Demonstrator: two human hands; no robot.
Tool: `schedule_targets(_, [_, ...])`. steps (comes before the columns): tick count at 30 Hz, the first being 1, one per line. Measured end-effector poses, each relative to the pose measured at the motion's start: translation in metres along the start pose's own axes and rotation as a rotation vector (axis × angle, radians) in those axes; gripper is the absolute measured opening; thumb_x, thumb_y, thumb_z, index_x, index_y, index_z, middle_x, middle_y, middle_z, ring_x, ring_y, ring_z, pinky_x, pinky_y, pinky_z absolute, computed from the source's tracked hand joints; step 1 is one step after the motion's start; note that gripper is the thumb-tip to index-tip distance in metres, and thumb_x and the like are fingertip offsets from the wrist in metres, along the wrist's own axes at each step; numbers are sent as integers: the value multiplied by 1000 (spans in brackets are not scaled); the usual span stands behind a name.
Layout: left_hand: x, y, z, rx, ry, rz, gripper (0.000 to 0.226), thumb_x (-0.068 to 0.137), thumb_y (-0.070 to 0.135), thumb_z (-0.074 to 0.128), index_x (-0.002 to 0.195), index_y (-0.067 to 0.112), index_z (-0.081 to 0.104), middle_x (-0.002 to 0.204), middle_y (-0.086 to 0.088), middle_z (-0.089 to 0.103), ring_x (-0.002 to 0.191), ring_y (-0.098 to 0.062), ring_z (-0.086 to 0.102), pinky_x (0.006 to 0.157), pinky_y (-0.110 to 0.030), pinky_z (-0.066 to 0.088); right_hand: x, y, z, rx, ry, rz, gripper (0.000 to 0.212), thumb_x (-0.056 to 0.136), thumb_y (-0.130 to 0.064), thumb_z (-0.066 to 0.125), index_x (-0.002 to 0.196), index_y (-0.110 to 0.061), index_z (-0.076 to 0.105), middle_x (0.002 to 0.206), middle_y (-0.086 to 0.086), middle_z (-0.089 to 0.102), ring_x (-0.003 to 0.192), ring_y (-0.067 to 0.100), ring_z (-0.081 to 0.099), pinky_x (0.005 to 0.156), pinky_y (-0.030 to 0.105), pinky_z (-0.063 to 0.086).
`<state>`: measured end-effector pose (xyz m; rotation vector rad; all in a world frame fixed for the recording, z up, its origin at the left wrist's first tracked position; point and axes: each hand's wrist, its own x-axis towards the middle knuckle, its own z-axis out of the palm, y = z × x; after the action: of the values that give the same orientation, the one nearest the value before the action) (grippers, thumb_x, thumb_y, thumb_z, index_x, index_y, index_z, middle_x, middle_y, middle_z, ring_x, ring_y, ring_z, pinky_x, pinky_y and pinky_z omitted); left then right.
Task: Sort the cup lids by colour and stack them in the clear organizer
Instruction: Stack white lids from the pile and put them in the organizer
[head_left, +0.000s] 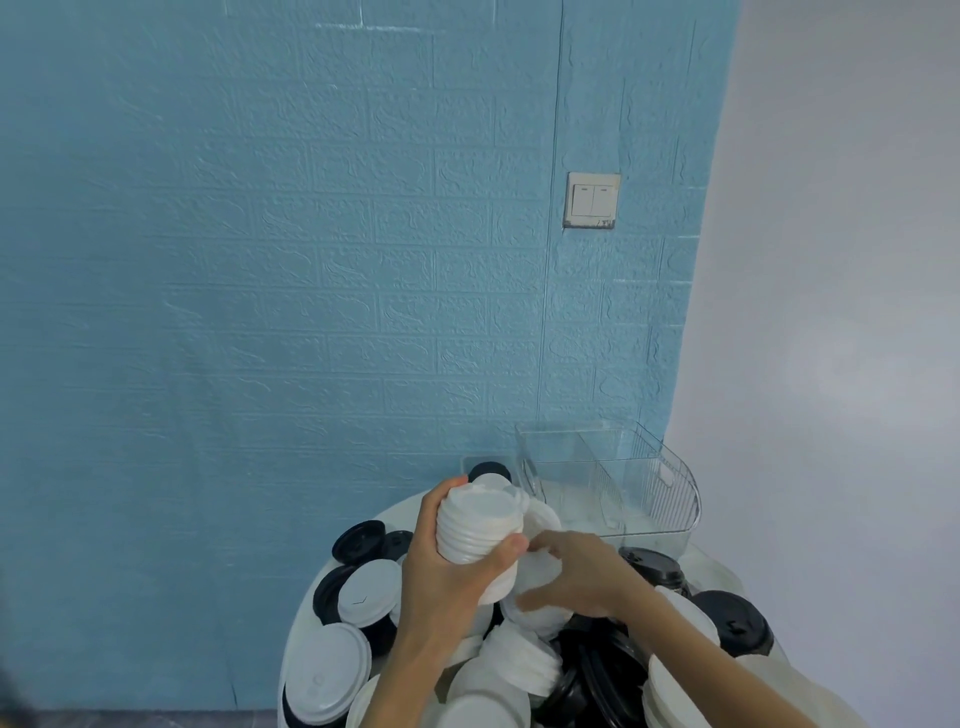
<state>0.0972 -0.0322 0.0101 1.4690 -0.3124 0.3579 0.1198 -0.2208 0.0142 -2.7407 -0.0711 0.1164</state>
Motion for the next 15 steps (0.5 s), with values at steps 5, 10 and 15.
schedule_targets(5, [-1, -1, 0, -9, -8, -1, 80, 46, 53, 90, 120, 48, 58, 112, 29, 64, 102, 3, 63, 77, -11, 51, -18, -16, -60, 336, 193, -55, 58, 74, -57, 82, 121, -37, 55, 115, -12, 62, 101, 12, 64, 89, 30, 49])
schedule_targets(10, [-5, 4, 13, -47, -41, -2, 82, 50, 50, 93, 124, 42, 59, 116, 14, 71, 107, -9, 69, 84, -25, 56, -32, -57, -78, 495, 189, -247, 42, 79, -50, 81, 116, -41, 63, 113, -16, 65, 93, 2, 64, 82, 21, 48])
schedule_targets(15, [-9, 7, 20, -78, -8, -4, 82, 54, 42, 99, 124, 39, 58, 113, 16, 73, 103, -6, 70, 82, -22, 56, -29, -63, -58, 495, 130, -296, 58, 70, -63, 82, 123, -46, 64, 119, -22, 66, 110, -2, 62, 101, 29, 49])
